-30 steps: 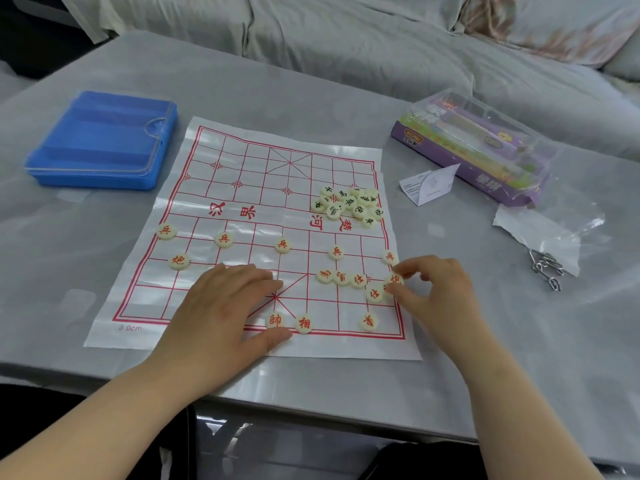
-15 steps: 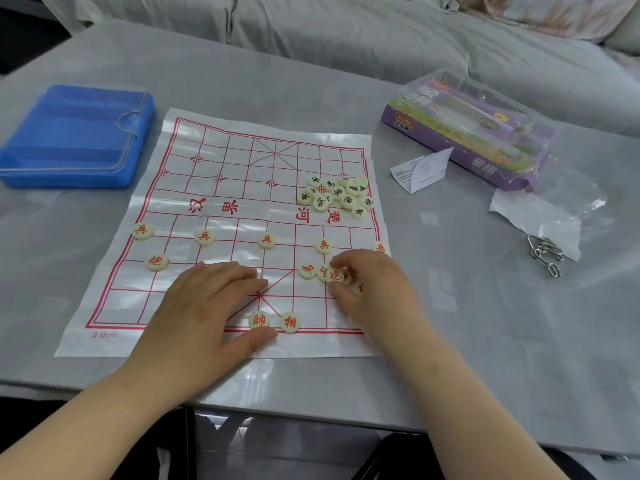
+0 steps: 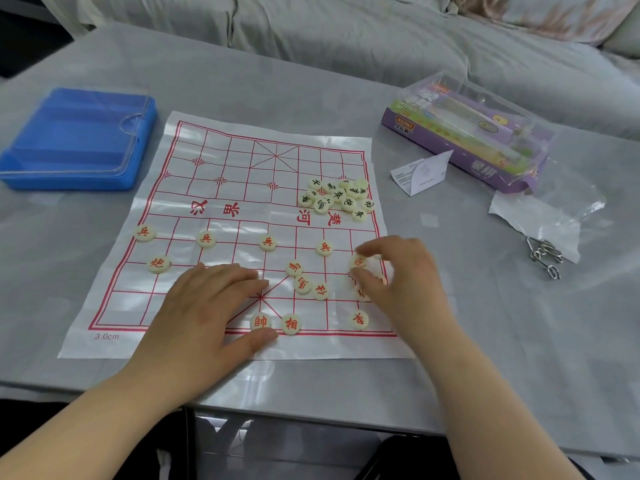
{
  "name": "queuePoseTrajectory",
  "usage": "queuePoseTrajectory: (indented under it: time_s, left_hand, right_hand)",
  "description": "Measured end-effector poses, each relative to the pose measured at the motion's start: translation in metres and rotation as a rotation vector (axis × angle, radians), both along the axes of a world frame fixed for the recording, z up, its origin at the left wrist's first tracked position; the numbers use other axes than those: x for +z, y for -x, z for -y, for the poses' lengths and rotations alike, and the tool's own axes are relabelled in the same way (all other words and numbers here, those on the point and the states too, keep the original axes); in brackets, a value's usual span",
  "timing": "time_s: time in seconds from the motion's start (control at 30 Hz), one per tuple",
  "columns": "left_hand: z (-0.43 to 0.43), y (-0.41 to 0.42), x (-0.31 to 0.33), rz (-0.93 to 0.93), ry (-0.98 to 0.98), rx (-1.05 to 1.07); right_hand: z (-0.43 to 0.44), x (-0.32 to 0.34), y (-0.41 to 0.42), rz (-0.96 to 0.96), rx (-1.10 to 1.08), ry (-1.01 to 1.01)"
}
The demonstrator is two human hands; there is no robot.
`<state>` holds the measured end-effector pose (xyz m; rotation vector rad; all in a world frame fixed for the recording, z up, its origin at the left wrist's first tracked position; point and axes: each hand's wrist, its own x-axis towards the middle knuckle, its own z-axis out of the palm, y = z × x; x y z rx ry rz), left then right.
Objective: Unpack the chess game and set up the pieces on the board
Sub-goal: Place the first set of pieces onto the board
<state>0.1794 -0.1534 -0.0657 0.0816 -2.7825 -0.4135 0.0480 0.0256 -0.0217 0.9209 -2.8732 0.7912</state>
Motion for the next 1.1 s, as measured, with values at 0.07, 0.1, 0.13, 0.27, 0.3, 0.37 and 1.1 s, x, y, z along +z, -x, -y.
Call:
queuePoseTrajectory:
  time_s: [0.07, 0.1, 0.13, 0.27, 0.3, 0.37, 1.1]
  left_hand:
    - [0.000, 0.001, 0.000, 0.000, -0.024, -0.002]
    - [0.001, 0.001, 0.000, 0.003, -0.037, -0.004]
    - [0.001, 0.002, 0.000, 0.006, -0.042, -0.005]
    - [0.001, 0.001, -0.001, 0.013, -0.022, 0.001]
    - [0.001, 0.001, -0.001, 0.009, -0.021, 0.002]
    - [0.001, 0.001, -0.001, -0.006, -0.020, -0.002]
    - [0.000, 0.001, -0.001, -0.024, -0.056, -0.010]
  right_hand:
    - [-0.013, 0.000, 0.010, 0.042, -0.064, -0.069]
    - [-0.015, -0.001, 0.012, 0.058, -0.078, -0.078]
    - [-0.014, -0.001, 0.013, 0.063, -0.078, -0.081]
    - [-0.005, -0.010, 0.012, 0.032, -0.052, -0.119]
    - [-0.004, -0.011, 0.012, 0.028, -0.049, -0.119]
    - [-0.004, -0.013, 0.012, 0.044, -0.039, -0.116]
    - [0.023, -0.013, -0.060, -0.094, 0.246, -0.163]
